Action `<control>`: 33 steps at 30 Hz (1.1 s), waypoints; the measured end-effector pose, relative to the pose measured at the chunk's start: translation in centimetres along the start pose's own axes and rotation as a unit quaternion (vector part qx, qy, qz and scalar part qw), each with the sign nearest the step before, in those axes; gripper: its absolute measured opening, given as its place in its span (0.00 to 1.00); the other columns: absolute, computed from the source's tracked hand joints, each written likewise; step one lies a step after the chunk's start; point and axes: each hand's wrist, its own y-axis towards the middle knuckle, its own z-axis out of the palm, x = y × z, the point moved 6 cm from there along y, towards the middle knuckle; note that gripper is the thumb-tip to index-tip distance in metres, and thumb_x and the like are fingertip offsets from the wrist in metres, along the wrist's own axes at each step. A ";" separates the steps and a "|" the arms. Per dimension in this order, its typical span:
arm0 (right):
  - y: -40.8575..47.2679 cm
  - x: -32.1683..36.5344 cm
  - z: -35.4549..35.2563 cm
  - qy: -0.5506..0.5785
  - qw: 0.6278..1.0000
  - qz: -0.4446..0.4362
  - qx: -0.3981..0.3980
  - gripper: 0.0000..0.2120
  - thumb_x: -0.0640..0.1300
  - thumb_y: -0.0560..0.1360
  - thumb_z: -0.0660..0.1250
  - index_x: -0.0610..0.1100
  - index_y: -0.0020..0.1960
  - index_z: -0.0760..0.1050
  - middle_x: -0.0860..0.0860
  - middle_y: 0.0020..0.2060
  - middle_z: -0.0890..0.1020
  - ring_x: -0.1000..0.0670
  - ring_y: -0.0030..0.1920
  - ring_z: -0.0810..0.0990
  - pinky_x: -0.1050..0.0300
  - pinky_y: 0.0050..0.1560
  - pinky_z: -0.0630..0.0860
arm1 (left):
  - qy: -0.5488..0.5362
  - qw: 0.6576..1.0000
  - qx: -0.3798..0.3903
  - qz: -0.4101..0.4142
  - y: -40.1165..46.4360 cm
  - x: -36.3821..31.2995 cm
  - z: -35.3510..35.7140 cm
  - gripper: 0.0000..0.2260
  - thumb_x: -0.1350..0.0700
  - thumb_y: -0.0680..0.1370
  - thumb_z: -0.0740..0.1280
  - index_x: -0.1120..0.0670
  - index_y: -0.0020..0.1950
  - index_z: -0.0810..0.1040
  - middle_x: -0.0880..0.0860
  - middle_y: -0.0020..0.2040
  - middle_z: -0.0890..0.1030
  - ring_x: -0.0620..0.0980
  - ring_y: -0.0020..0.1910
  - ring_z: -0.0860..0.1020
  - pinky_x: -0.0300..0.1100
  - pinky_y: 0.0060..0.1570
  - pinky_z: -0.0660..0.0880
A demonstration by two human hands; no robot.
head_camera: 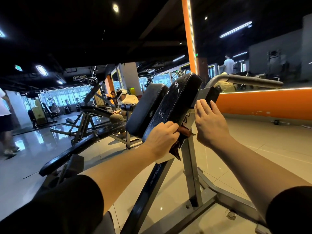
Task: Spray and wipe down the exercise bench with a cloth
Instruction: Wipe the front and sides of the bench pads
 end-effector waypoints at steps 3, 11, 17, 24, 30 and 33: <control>-0.1 0.0 0.1 0.006 1.000 -0.001 -0.001 0.34 0.52 0.80 0.58 0.40 0.79 0.47 0.41 0.79 0.48 0.41 0.78 0.41 0.44 0.77 0.41 | -0.013 0.988 0.114 0.104 -2.0 -2.3 1.9 0.09 0.52 0.77 0.67 0.55 0.55 0.80 0.52 0.53 0.77 0.50 0.50 0.74 0.44 0.49 0.75; 0.1 -0.1 0.2 0.012 1.000 -0.011 -0.007 0.35 0.50 0.79 0.59 0.38 0.79 0.49 0.40 0.78 0.51 0.40 0.78 0.44 0.44 0.77 0.43 | 0.007 0.992 -0.124 -0.011 2.9 1.1 -2.2 0.09 0.57 0.72 0.72 0.58 0.50 0.82 0.57 0.59 0.79 0.56 0.55 0.77 0.50 0.47 0.77; -0.1 0.0 -0.2 0.021 1.000 -0.013 -0.003 0.36 0.51 0.78 0.60 0.39 0.79 0.47 0.40 0.78 0.49 0.40 0.78 0.43 0.44 0.76 0.41 | -0.008 0.998 -0.059 0.014 2.3 0.6 -0.3 0.08 0.55 0.74 0.71 0.55 0.51 0.82 0.53 0.55 0.79 0.53 0.54 0.76 0.48 0.48 0.77; -0.1 1.1 -1.3 0.065 0.996 -0.027 -0.056 0.21 0.45 0.75 0.56 0.36 0.62 0.75 0.39 0.60 0.77 0.39 0.66 0.72 0.45 0.76 0.45 | -0.026 0.990 -0.084 0.114 -2.8 2.8 -1.3 0.11 0.52 0.75 0.68 0.57 0.53 0.81 0.56 0.54 0.80 0.53 0.52 0.78 0.46 0.50 0.79; 3.6 1.8 -3.4 0.083 0.978 -0.078 -0.173 0.12 0.43 0.72 0.64 0.36 0.50 0.80 0.41 0.47 0.81 0.40 0.50 0.80 0.44 0.72 0.61 | 0.058 0.986 -0.153 -0.035 -1.3 12.5 -2.5 0.11 0.60 0.73 0.70 0.62 0.54 0.80 0.61 0.59 0.78 0.60 0.57 0.76 0.52 0.56 0.78; 5.7 2.0 -3.6 0.079 0.972 -0.097 -0.199 0.16 0.45 0.74 0.63 0.35 0.55 0.78 0.39 0.50 0.80 0.39 0.53 0.79 0.43 0.68 0.67 | 0.066 0.988 -0.108 -0.087 -1.2 16.3 0.0 0.12 0.59 0.71 0.74 0.61 0.53 0.81 0.60 0.59 0.78 0.59 0.58 0.76 0.53 0.55 0.78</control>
